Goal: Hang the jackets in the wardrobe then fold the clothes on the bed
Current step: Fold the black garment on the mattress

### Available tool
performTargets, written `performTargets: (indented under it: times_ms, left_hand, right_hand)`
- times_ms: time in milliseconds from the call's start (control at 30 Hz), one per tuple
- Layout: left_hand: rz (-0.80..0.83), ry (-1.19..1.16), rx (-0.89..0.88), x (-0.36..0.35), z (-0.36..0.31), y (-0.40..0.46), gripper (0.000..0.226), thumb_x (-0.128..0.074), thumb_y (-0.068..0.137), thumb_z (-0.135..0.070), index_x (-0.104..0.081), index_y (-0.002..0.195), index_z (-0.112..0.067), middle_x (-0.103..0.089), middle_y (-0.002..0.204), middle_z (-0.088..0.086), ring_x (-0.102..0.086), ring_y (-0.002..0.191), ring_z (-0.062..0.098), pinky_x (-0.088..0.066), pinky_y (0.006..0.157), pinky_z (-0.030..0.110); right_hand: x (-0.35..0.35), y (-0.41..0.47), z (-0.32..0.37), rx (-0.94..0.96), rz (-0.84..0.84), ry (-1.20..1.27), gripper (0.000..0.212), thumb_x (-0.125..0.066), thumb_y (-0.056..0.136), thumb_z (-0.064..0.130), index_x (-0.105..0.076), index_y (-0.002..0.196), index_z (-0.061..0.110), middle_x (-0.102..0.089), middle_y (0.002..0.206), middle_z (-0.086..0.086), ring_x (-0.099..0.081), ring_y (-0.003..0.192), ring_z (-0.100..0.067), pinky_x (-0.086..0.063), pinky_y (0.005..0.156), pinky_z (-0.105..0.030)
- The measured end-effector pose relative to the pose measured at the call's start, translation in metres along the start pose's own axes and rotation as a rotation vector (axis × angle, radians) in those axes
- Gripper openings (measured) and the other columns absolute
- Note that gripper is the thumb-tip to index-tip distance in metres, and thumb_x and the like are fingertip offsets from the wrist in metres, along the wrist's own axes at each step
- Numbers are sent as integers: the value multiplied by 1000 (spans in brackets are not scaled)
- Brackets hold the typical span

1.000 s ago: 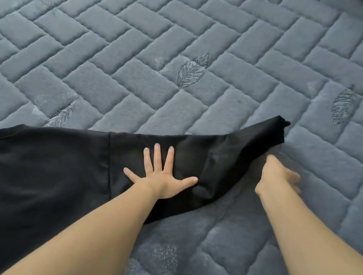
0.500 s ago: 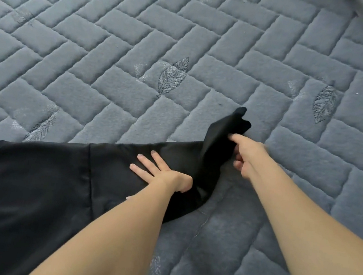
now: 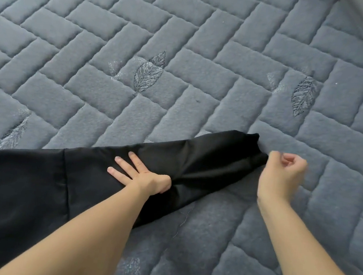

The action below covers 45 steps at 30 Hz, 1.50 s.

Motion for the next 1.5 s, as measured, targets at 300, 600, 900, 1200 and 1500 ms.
performTargets:
  times_ms: [300,600,900,1200,1500]
  left_hand:
    - [-8,-39,-10,-12,5,22,128,-50,51,-32,37,144,-22,49,145,13,44,129,48,5,112,62]
    - [0,-111,-92,-14,20,27,125,-46,55,-66,36,143,-32,45,150,5,43,134,39,3,105,75]
    - [-486,-98,-82,-44,-1,18,100,-7,77,-80,8,155,-19,12,163,6,23,146,27,7,98,82]
    - [-570,-62,-57,-51,0,28,96,-5,78,-75,14,153,-18,15,162,4,23,146,26,6,103,79]
    - [-593,-60,-74,-52,2,25,97,-3,78,-74,12,154,-17,14,162,5,23,146,27,8,102,79]
  right_hand:
    - [-68,3,1,78,331,-925,77,-61,79,63,-38,134,15,-28,140,-10,-27,130,-32,-30,103,-49]
    - [-44,29,19,624,339,-954,58,-42,88,69,-37,100,13,-66,100,-22,-64,95,-41,-37,68,-41]
    - [-66,3,-2,932,169,-927,59,-49,92,36,-35,143,8,-38,140,-23,-39,125,-41,-29,104,-53]
    - [-95,-39,-50,1070,629,-1132,65,-17,97,52,-10,155,26,-4,163,-9,0,150,-29,5,119,-51]
    - [-93,-40,-50,1073,632,-1101,63,-20,95,50,-21,154,26,-14,162,-9,-8,149,-29,-1,120,-51]
Point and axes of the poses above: each hand's wrist, its own y-axis towards the middle knuckle, its own x-axis out of the back of the hand, z = x × y, the point moved 2 cm from there along y, towards the middle knuckle
